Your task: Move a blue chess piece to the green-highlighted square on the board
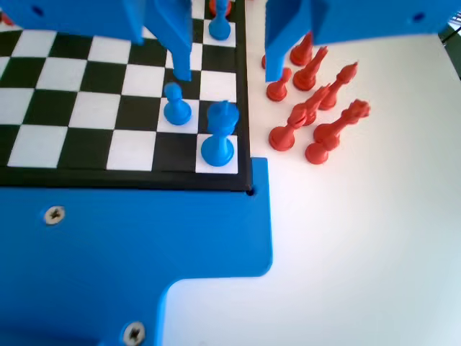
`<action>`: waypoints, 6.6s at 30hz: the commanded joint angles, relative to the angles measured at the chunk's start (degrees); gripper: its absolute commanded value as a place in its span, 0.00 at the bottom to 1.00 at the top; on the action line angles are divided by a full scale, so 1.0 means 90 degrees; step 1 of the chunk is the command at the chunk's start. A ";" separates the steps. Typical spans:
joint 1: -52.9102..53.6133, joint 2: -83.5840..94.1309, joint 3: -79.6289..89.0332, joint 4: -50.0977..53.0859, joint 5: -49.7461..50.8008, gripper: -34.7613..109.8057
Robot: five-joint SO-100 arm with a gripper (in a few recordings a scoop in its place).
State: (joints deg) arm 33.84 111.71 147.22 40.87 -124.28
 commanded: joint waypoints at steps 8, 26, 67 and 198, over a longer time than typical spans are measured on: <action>0.0322 0.0469 0.0234 -0.0049 -0.0400 0.34; 0.0469 -0.0225 0.0635 -0.0811 -0.0703 0.34; 0.0479 -0.0293 0.0820 -0.1104 -0.0771 0.29; -0.3164 0.3848 -0.4219 0.7217 0.2480 0.25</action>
State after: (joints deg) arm 7.47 140.10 109.25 104.50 -103.27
